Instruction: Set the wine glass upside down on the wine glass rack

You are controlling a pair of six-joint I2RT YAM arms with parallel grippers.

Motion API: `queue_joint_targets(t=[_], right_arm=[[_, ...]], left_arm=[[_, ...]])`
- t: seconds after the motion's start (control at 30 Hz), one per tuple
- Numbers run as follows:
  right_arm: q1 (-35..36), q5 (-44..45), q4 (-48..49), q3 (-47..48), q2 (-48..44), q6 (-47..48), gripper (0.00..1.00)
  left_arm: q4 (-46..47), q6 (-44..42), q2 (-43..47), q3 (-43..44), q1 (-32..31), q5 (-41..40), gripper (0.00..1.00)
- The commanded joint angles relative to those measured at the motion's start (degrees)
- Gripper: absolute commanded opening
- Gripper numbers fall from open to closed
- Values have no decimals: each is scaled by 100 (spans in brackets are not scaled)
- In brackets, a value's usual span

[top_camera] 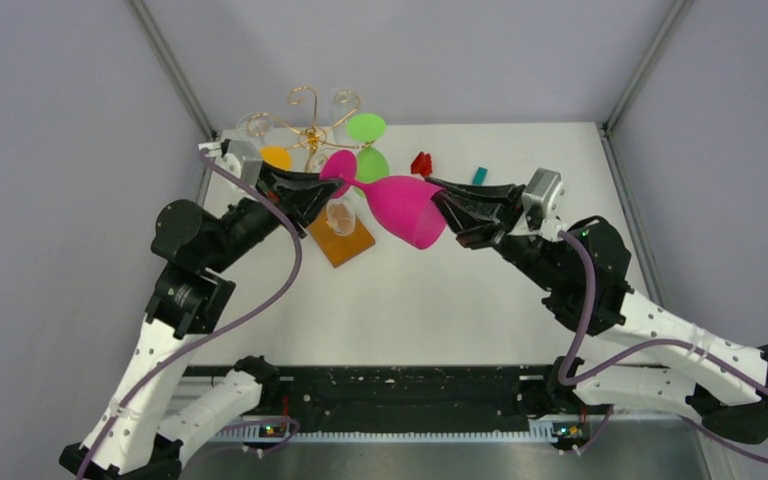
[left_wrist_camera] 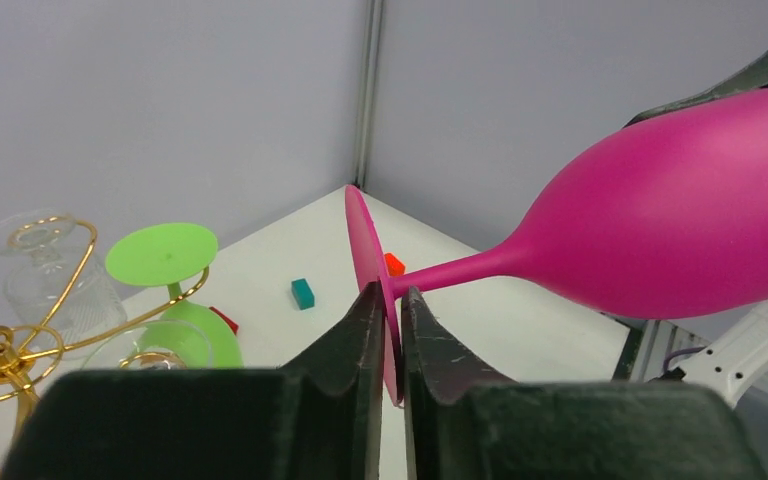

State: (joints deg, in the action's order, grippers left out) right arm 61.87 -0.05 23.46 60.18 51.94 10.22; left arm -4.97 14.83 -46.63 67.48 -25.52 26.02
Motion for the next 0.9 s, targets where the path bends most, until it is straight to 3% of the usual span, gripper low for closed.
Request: queue_joint_targets(t=[0.0,0.1,0.2,0.47,0.7,0.87], right_arm=[[82,-340,115,205,-98,-248,0],[80,-353,177,131,-159,-248,0],[82,-414,200,30,-267,-236,7],[85,276,76,-471,-990,-313,34],[80,1351,-326,-1354,-1787,-229,37],[69,1883,-977,-1881,-1481,-201,38]], left_arm=[[161,-162,36,48,-23,-219,2],[138,-160,22,45,-23,-230,0],[128,-202,18,70,-30,-356,0],[12,-264,20,245,-24,-1278,0],[73,-128,324,183,-24,-1536,0],[75,-31,650,156,-17,-1469,0]])
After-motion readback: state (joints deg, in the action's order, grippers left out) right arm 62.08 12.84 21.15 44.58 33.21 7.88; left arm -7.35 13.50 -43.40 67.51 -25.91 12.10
